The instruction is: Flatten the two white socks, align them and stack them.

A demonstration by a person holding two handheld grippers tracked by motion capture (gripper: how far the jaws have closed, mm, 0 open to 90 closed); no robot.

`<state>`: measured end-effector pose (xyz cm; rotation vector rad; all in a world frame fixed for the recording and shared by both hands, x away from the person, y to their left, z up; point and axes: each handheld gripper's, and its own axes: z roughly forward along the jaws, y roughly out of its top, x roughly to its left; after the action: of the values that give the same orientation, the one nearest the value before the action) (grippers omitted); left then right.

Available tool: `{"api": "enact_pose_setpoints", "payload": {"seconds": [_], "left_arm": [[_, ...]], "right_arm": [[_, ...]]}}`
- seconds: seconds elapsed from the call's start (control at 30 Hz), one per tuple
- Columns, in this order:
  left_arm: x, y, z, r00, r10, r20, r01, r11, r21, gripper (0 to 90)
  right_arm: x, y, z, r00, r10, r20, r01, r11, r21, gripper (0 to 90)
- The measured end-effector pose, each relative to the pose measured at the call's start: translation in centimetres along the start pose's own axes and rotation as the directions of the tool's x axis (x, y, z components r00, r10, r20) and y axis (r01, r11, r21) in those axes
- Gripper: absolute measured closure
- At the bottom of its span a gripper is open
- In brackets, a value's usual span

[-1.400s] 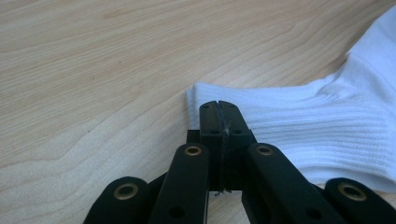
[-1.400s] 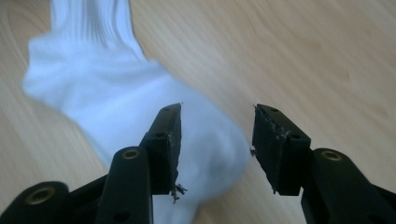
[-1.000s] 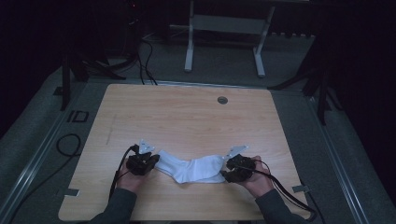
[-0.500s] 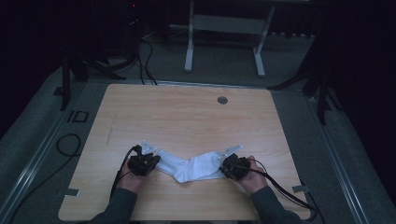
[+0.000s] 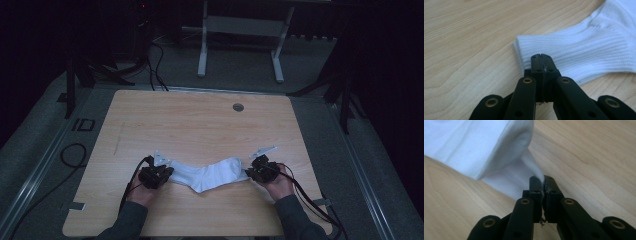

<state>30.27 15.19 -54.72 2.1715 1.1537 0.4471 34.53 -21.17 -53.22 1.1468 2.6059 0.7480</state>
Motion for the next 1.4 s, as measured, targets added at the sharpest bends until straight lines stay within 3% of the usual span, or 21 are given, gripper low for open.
{"api": "enact_pose_setpoints", "payload": {"seconds": [0.17,0.23,0.43,0.5,0.6,0.67,0.73,0.8,1.07,1.2,1.4], "left_arm": [[0.1,0.0,0.0,0.9999,-0.007,0.009,0.007,1.0,-0.002,89.8],[0.1,0.0,0.0,0.9999,-0.007,0.009,0.007,1.0,-0.002,89.8],[0.1,0.0,0.1,0.9999,-0.01,0.008,0.01,0.9999,-0.004,89.8],[0.1,0.0,0.1,0.9999,-0.011,0.009,0.011,0.9999,-0.006,89.8],[0.1,0.0,0.1,0.9999,-0.011,0.01,0.011,0.9999,-0.004,89.8],[0.1,0.0,0.1,0.9999,-0.011,0.011,0.011,0.9999,-0.005,89.8],[0.1,0.0,0.1,0.9999,-0.011,0.012,0.011,0.9999,-0.006,89.8],[0.1,0.0,0.1,0.9998,-0.012,0.014,0.012,0.9999,-0.007,89.8],[0.1,-0.1,0.2,0.9998,-0.008,0.018,0.009,0.9999,-0.008,89.8],[0.1,-0.1,0.2,0.9998,-0.004,0.019,0.004,1.0,-0.007,89.8],[0.1,-0.1,0.2,0.9998,-0.002,0.017,0.002,1.0,-0.004,89.8]], "right_arm": [[-0.8,0.1,0.0,0.9977,0.048,0.048,-0.047,0.999,-0.015,75.5],[-1.1,0.3,-0.5,0.9945,0.056,0.088,-0.054,0.998,-0.024,73.3],[-0.5,1.2,-2.5,0.9978,0.066,-0.001,-0.065,0.989,-0.129,63.3],[0.1,1.7,-2.3,0.9986,0.045,-0.026,-0.048,0.99,-0.136,60.3],[0.6,2.3,-1.4,0.9993,0.022,-0.03,-0.026,0.992,-0.124,56.9],[0.5,2.7,-0.6,0.9992,0.022,-0.034,-0.026,0.993,-0.119,59.8],[0.4,3.0,0.1,0.9987,0.02,-0.046,-0.025,0.995,-0.1,76.7],[0.3,3.1,0.4,0.9996,0.011,-0.025,-0.013,0.996,-0.085,87.7],[-1.1,2.3,-1.6,0.9981,0.044,0.044,-0.039,0.992,-0.116,88.9],[-1.7,1.9,-2.1,0.9974,0.063,0.033,-0.058,0.989,-0.137,88.9],[-1.2,1.8,-1.9,0.9991,0.04,0.01,-0.039,0.991,-0.125,88.4]]}}
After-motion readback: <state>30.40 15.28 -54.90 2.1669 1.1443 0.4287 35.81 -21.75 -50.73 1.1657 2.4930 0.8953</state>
